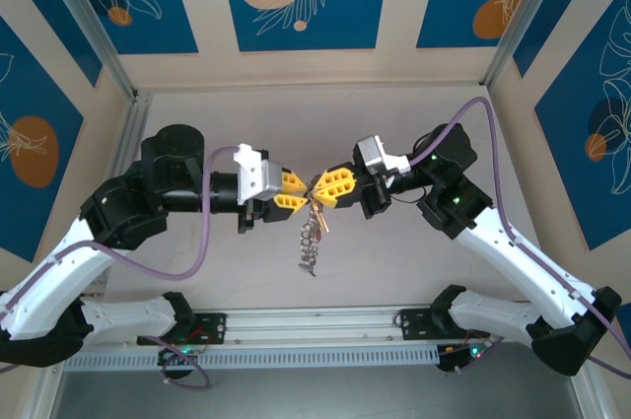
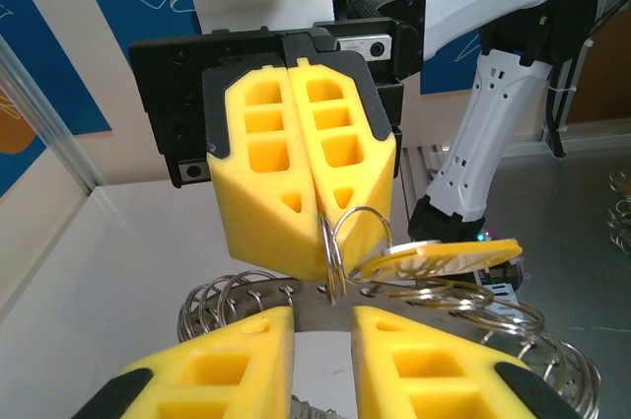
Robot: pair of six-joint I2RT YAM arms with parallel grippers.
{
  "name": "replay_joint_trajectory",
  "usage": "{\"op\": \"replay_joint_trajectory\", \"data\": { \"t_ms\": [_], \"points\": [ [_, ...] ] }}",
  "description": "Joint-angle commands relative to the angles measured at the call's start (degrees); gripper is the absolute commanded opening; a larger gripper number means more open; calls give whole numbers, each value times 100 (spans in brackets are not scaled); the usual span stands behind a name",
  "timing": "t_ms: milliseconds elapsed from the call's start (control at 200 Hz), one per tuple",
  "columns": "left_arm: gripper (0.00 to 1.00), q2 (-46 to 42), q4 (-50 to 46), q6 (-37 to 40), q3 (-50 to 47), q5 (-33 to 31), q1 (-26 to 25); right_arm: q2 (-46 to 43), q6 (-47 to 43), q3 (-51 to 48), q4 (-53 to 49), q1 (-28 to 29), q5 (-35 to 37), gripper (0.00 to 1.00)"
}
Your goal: Put the keys on the keyring
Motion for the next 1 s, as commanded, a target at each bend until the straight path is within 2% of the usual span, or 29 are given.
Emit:
{"op": "replay_joint_trajectory", "data": {
  "t_ms": [0, 300, 385, 485, 660, 715, 870, 995],
  "points": [
    [22, 36, 218, -78, 173, 208, 1, -22, 72, 43, 225, 25, 32, 0],
    [21, 133, 316, -80, 221, 239, 1, -38, 74, -1, 242, 17, 35, 0],
    [15, 128, 334, -79, 214, 226, 2, -34, 64, 0, 240, 16, 40, 0],
    [0, 112, 352, -73, 204, 235, 1, -31, 65, -5, 242, 15, 33, 0],
    [0, 20, 420, -68, 139, 208, 0, -31, -41, 26, 68, 24, 182, 0],
    [0, -20, 470, -70, 102, 167, 1, -23, -72, 39, -18, 21, 246, 4],
    [0, -89, 536, -10, -5, -203, 5, -27, -84, 68, -260, 25, 504, 26],
    [0, -99, 519, 58, -58, -485, 2, -57, -120, 68, -501, 17, 842, 35]
  ]
}}
